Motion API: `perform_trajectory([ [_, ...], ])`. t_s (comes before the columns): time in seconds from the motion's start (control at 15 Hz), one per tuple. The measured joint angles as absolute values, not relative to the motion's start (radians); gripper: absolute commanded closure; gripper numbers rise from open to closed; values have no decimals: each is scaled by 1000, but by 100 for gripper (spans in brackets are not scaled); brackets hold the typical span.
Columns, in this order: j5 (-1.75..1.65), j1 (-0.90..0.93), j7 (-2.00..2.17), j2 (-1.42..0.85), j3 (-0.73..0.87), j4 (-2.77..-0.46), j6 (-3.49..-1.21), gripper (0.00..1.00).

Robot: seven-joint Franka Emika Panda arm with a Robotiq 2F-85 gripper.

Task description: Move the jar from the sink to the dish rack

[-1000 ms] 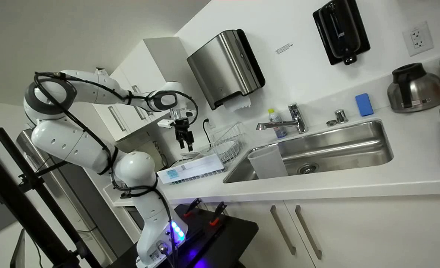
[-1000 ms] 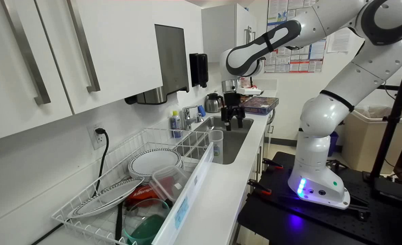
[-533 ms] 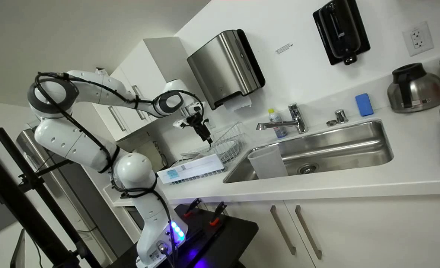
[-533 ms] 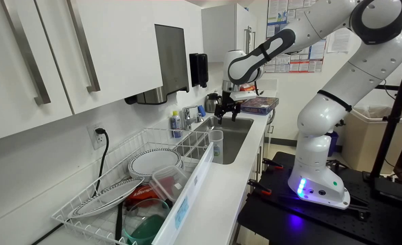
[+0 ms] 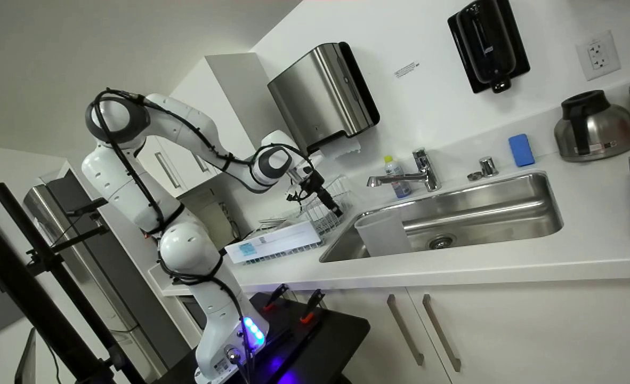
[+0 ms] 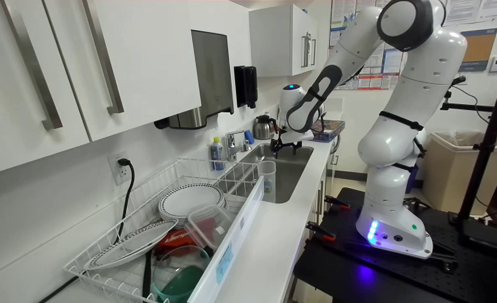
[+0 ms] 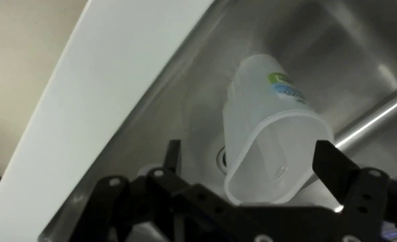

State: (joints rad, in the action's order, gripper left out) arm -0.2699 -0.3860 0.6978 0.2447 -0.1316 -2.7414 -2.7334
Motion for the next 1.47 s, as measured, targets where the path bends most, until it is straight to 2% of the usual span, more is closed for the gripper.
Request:
perform_trajectory([
  [0.27, -499, -576, 989, 134, -226, -2674, -2724, 0],
  [0.53, -510, -590, 1013, 103, -232, -2644, -2720, 0],
  [0.93, -440, -384, 1003, 44, -31, -2606, -2713, 0],
  [1.47, -214, -195, 965, -168, 85, -2420, -2634, 0],
])
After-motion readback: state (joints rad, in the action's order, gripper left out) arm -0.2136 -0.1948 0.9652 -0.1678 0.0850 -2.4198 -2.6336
